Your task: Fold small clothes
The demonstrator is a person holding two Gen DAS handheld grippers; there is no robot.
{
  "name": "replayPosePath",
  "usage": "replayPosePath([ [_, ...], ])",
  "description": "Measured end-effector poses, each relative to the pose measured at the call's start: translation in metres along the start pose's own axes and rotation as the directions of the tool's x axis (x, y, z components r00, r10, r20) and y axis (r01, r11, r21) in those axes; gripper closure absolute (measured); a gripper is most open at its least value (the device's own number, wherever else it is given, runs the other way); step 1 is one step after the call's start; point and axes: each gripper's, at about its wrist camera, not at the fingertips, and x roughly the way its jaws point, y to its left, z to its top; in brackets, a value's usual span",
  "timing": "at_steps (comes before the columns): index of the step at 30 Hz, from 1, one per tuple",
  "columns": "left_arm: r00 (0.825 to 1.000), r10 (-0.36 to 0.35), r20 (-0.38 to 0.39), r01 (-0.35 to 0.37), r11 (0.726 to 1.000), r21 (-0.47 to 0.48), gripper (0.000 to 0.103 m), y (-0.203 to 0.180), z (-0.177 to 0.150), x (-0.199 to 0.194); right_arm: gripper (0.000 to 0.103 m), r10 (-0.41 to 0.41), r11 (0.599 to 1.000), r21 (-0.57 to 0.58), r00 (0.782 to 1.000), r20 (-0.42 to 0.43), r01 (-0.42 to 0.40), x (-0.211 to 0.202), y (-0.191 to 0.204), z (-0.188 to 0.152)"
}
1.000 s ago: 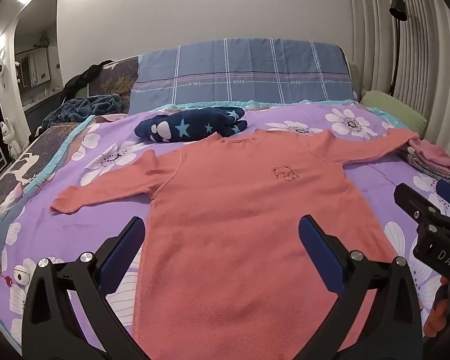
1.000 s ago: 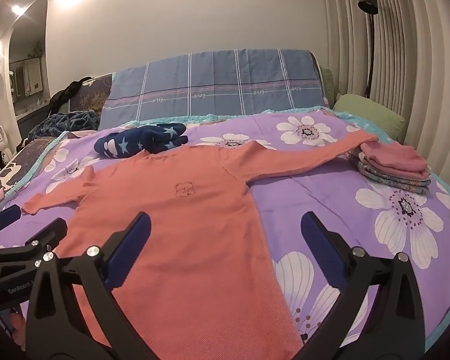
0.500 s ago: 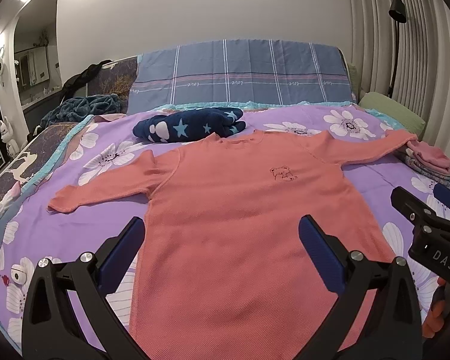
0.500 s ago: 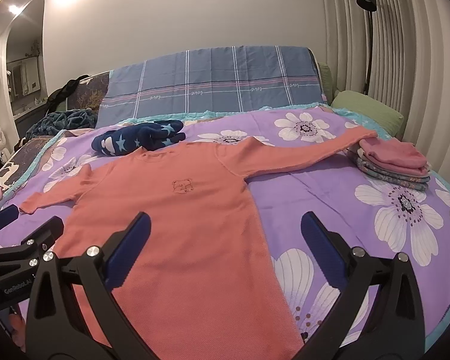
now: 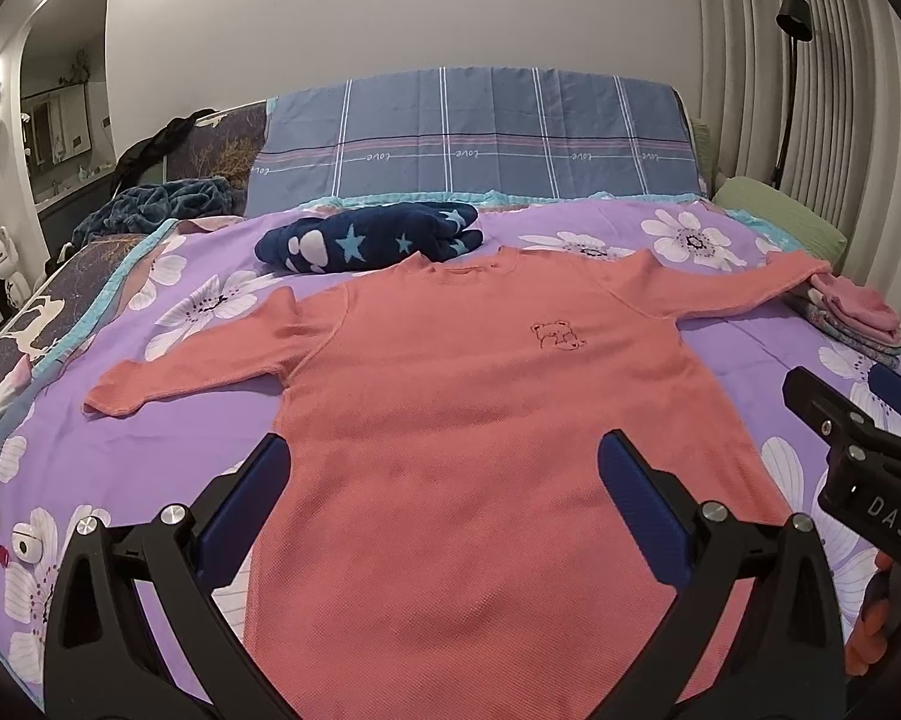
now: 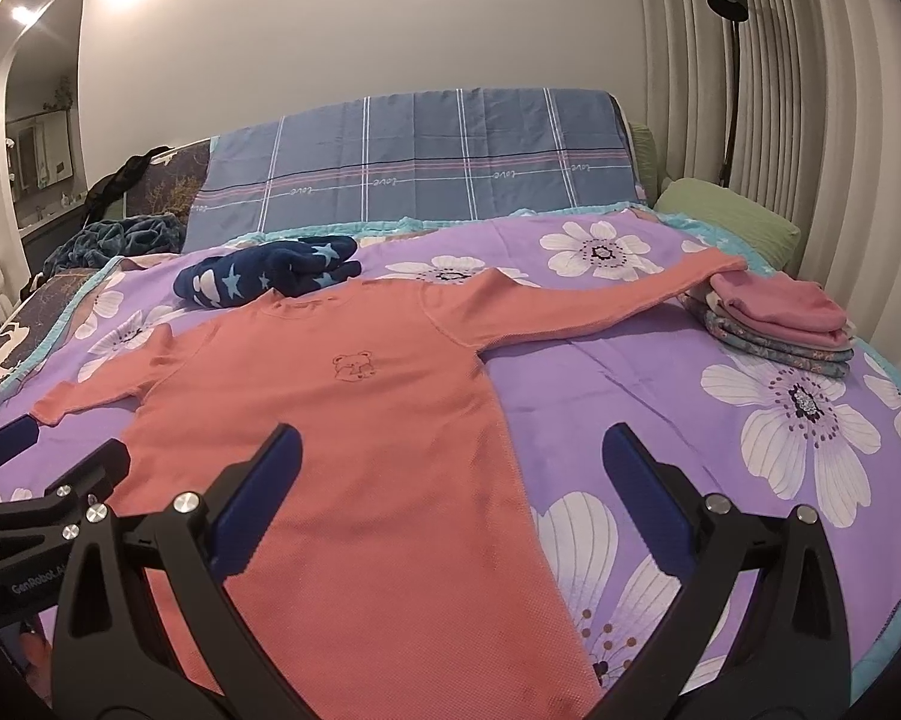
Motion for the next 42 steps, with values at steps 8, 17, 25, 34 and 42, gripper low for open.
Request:
replayPosePath([
  [8, 1.000, -0.006, -0.002, 0.006, 1.000, -0.002, 0.001, 0.000, 0.002, 0.001, 0.002, 0.001, 1.000, -0.008, 1.000, -0.001, -0.001, 0.001, 0.003, 0.002],
  [17, 1.000, -0.024, 0.004, 0.024, 1.000, 0.000, 0.001, 0.003, 0.002, 0.000, 0.002, -0.004, 1.000, -0.007, 1.000, 0.001, 0.004, 0.001, 0.005, 0.004],
  [25, 0.999, -0.036, 0.004, 0.036, 0.999, 0.002, 0.001, 0.003, 0.001, -0.001, 0.002, -0.014, 1.000, -0.009, 1.000, -0.003, 0.014, 0.000, 0.005, 0.003],
  [34, 0.998, -0.059, 0.002, 0.059, 0.998, -0.032, 0.001, 0.007, -0.001, -0.002, 0.002, -0.016, 1.000, -0.011, 1.000, 0.001, 0.016, -0.001, 0.005, 0.001],
  [42, 0.994, -0.104, 0.031, 0.105, 0.993, -0.056, 0.001, 0.012, -0.001, -0.004, 0.002, -0.040, 0.998, -0.046, 0.999, 0.014, 0.040, 0.000, 0.013, -0.001],
])
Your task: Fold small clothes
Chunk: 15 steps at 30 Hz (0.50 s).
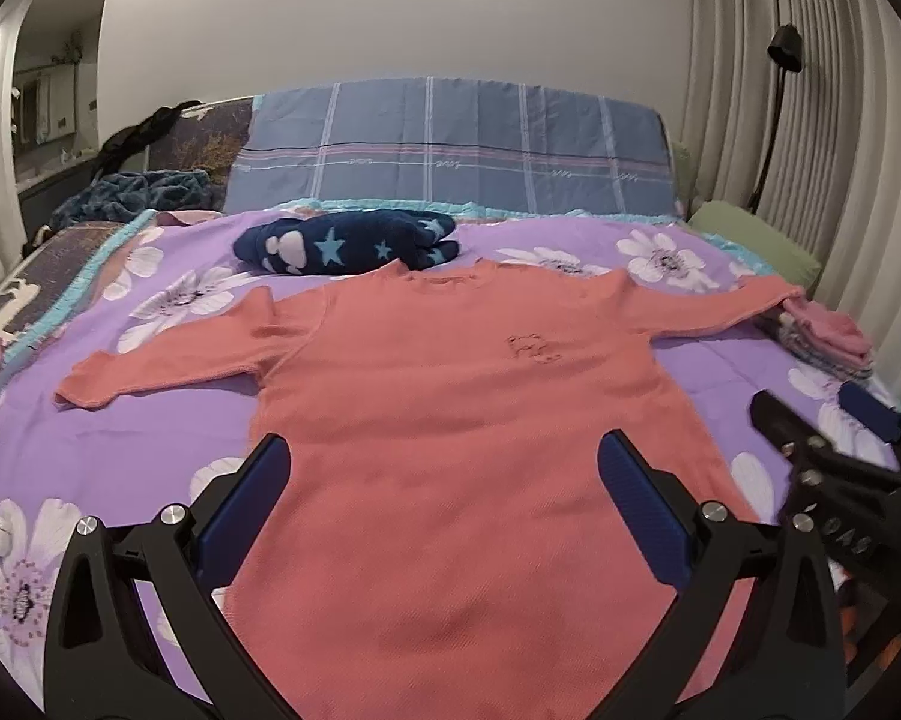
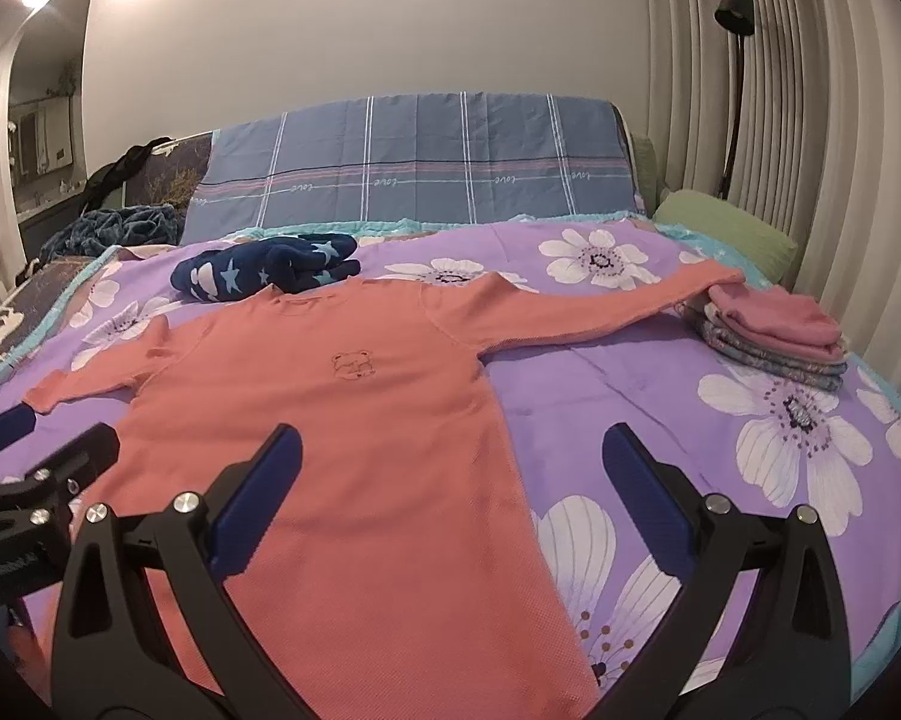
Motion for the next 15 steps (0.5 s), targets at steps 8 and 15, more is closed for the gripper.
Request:
replayPosePath([
  [8, 1.000, 0.002, 0.030, -0.002, 1.000, -0.002, 0.001, 0.000, 0.002, -0.003, 0.002, -0.054, 0.998, -0.021, 0.996, -0.074, 0.053, 0.014, 0.000, 0.002],
  [15, 0.999, 0.018, 0.032, -0.018, 1.000, 0.017, 0.001, -0.001, 0.002, -0.005, 0.002, 0.024, 0.994, 0.105, 0.999, 0.023, -0.026, 0.000, -0.017, 0.002],
])
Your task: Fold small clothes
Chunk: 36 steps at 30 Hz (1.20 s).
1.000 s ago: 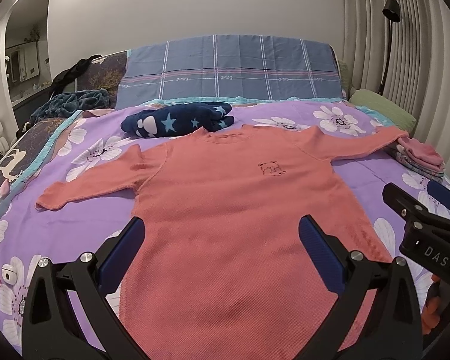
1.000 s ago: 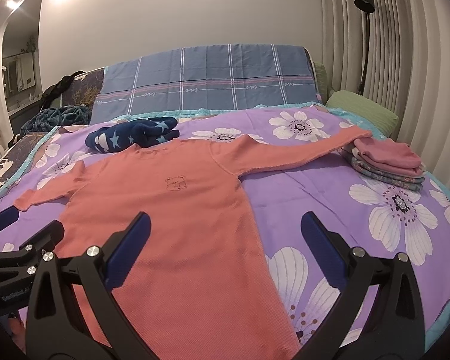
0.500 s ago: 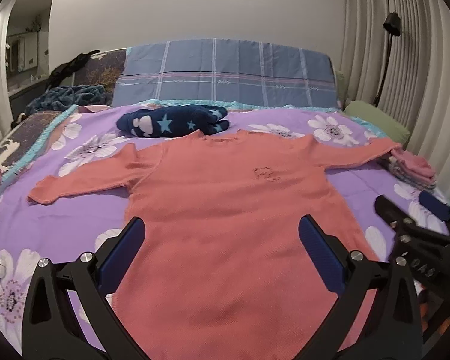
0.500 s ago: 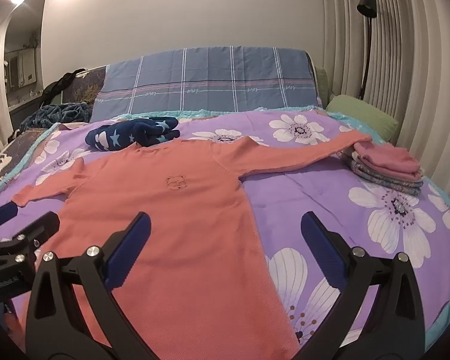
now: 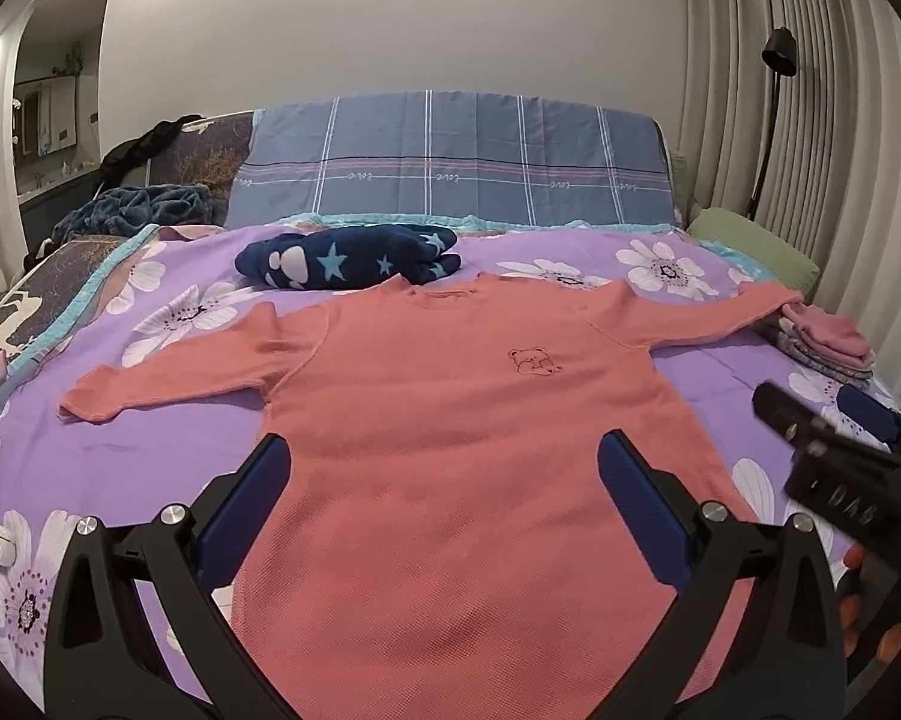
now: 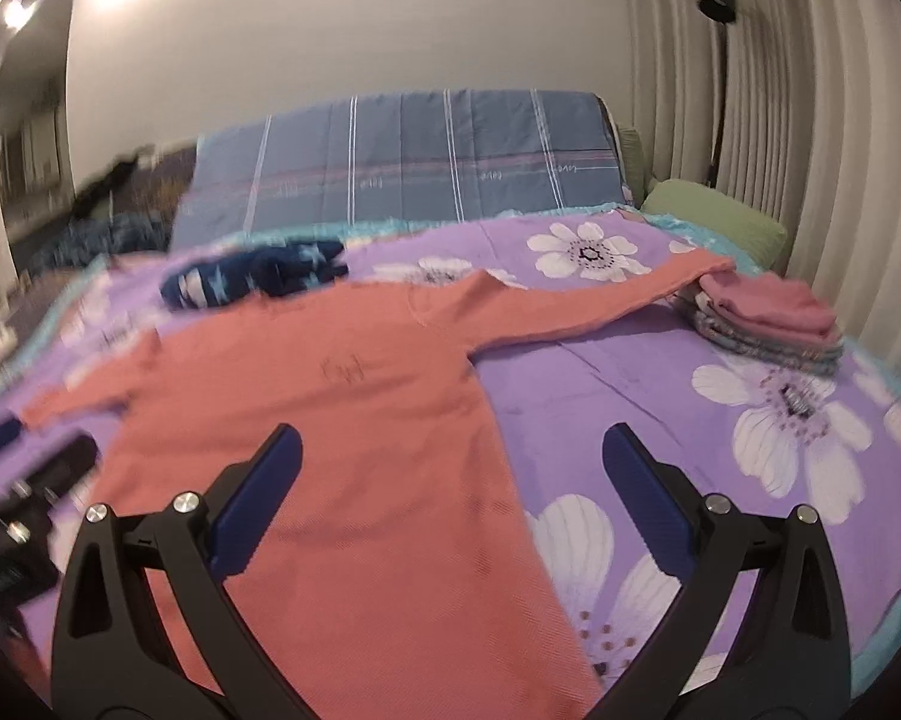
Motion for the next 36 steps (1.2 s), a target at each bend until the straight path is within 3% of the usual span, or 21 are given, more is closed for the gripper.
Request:
replayPosePath([
  [6, 1.000, -0.002, -0.001, 0.002, 1.000, -0.011, 0.001, 0.006, 0.000, 0.001, 0.002, -0.038, 0.999, -0.022, 0.996, 0.087, 0.040, -0.007, 0.002, 0.001],
  [17, 0.999, -0.033, -0.023, 0.033, 0.999, -0.024, 0.001, 0.018, -0.003, 0.011, 0.002, 0.042, 0.997, -0.062, 0.998, 0.040, -0.040, -0.001, 0.019, 0.002],
  [28, 0.999, -0.039, -0.037, 0.037, 0.997, -0.064, 0.001, 0.042, -0.003, 0.024, 0.002, 0.019, 0.994, -0.111, 0.999, -0.037, -0.023, 0.022, 0.041, 0.001],
  [36, 0.994, -0.068, -0.080, 0.053, 0.983, -0.177, 0.001, 0.090, -0.003, 0.042, 0.002, 0.075, 0.991, -0.105, 0.991, -0.107, -0.086, 0.040, 0.052, 0.004],
])
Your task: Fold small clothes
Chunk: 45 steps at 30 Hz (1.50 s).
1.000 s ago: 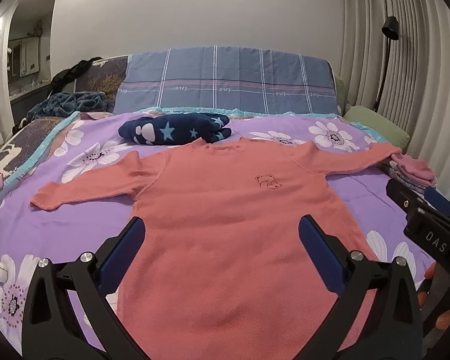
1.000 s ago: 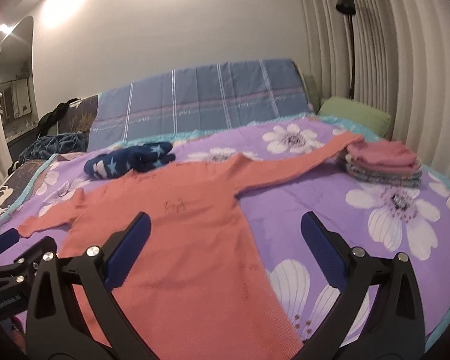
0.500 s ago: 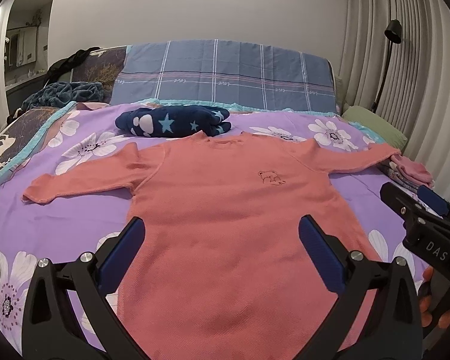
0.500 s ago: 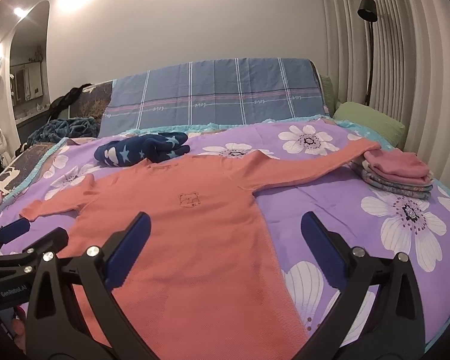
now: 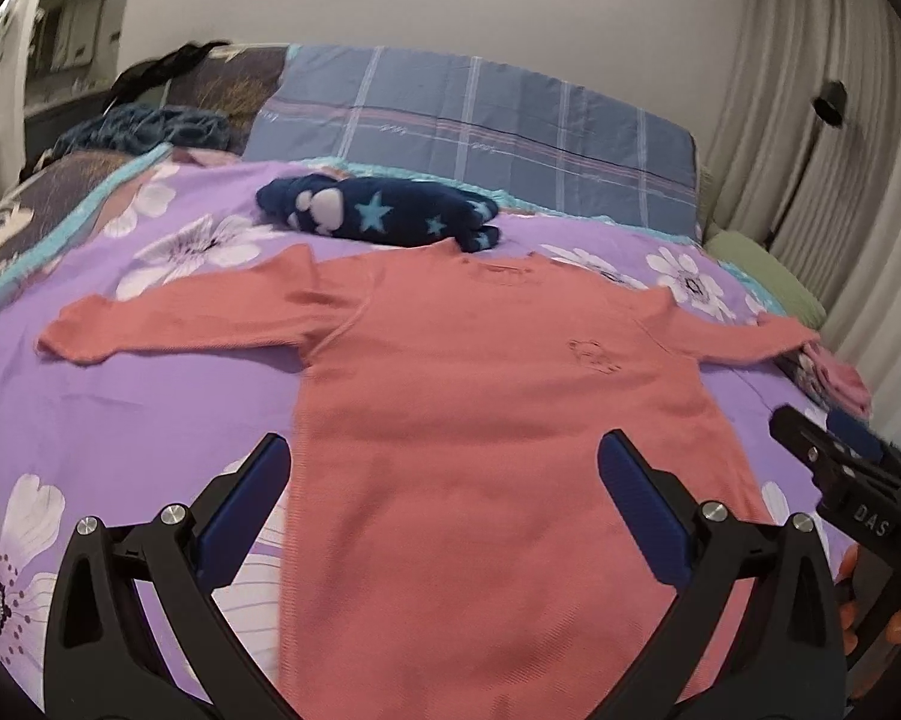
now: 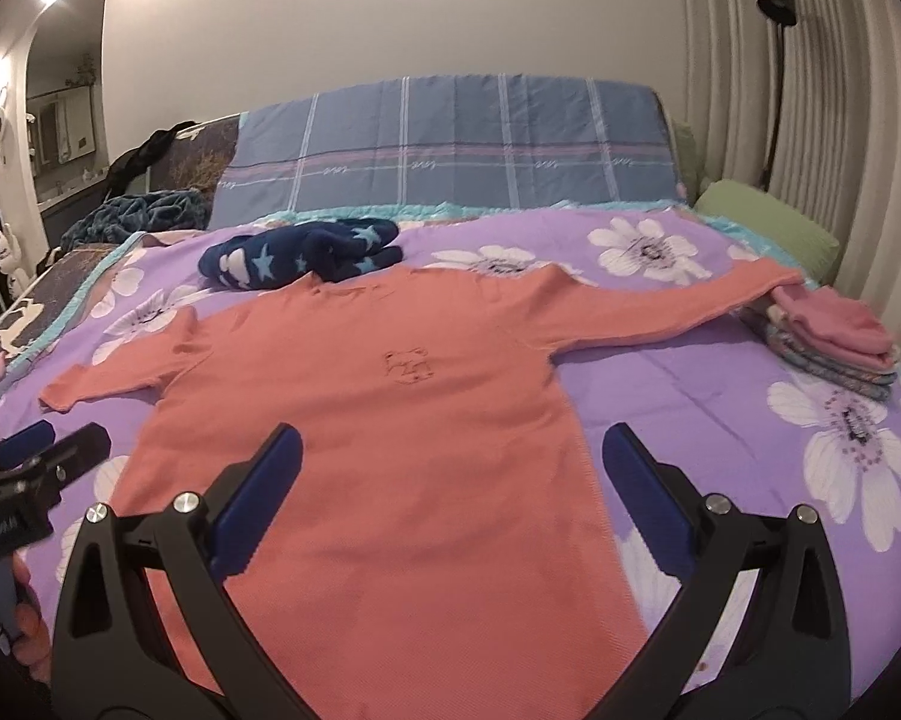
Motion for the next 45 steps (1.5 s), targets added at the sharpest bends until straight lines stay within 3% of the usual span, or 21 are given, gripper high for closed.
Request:
replayPosePath([
  [9, 0.999, 0.031, 0.015, -0.031, 0.999, -0.014, 0.001, 0.038, 0.012, 0.004, 0.002, -0.009, 0.997, -0.083, 0.999, -0.035, 0.006, 0.024, 0.021, 0.007],
  [14, 1.000, 0.014, 0.017, -0.014, 1.000, -0.009, 0.003, 0.049, 0.019, 0.011, 0.002, -0.005, 0.996, -0.094, 0.998, -0.064, -0.001, 0.042, 0.029, 0.014],
  [17, 1.000, 0.019, 0.009, -0.019, 1.000, -0.013, 0.027, 0.066, 0.022, 0.021, 0.002, -0.007, 0.995, -0.099, 0.997, -0.080, -0.001, 0.052, 0.032, 0.019],
  [19, 0.999, 0.025, -0.023, -0.026, 0.998, -0.048, 0.058, 0.094, 0.024, 0.032, 0.002, -0.008, 0.995, -0.101, 0.996, -0.091, -0.001, 0.058, 0.034, 0.021],
  [22, 0.996, 0.046, -0.071, -0.057, 0.984, -0.171, 0.066, 0.150, 0.023, 0.042, 0.002, -0.014, 0.994, -0.113, 0.994, -0.109, 0.001, 0.068, 0.038, 0.023],
  [25, 0.988, 0.118, -0.101, -0.144, 0.941, -0.307, 0.066, 0.218, 0.020, 0.048, 0.002, -0.028, 0.990, -0.142, 0.993, -0.116, 0.011, 0.076, 0.043, 0.024],
  [30, 0.988, 0.057, -0.142, -0.127, 0.820, -0.559, 0.062, 0.323, 0.019, 0.073, 0.002, -0.021, 0.989, -0.149, 0.989, -0.149, -0.002, 0.094, 0.053, 0.027],
  [34, 0.992, 0.045, -0.118, -0.112, 0.741, -0.663, 0.059, 0.370, 0.027, 0.095, 0.002, -0.007, 0.985, -0.173, 0.989, -0.150, -0.019, 0.099, 0.064, 0.030],
  [38, 0.984, 0.128, -0.125, -0.179, 0.703, -0.688, 0.060, 0.388, 0.045, 0.107, 0.002, -0.012, 0.978, -0.206, 0.990, -0.139, -0.017, 0.101, 0.073, 0.032],
  [39, 0.977, 0.161, -0.138, -0.211, 0.706, -0.676, 0.068, 0.391, 0.052, 0.110, 0.002, -0.014, 0.978, -0.207, 0.990, -0.138, -0.015, 0.102, 0.073, 0.032],
  [40, 0.973, 0.179, -0.146, -0.231, 0.712, -0.663, 0.084, 0.392, 0.058, 0.113, 0.002, -0.015, 0.979, -0.205, 0.990, -0.139, -0.014, 0.103, 0.072, 0.032],
  [42, 0.965, 0.213, -0.152, -0.260, 0.737, -0.623, 0.101, 0.386, 0.072, 0.115, 0.002, -0.014, 0.981, -0.195, 0.989, -0.146, -0.015, 0.106, 0.069, 0.031],
  [45, 0.970, 0.225, -0.094, -0.238, 0.788, -0.569, 0.101, 0.364, 0.095, 0.107, 0.002, -0.021, 0.982, -0.186, 0.988, -0.156, -0.009, 0.111, 0.061, 0.029],
])
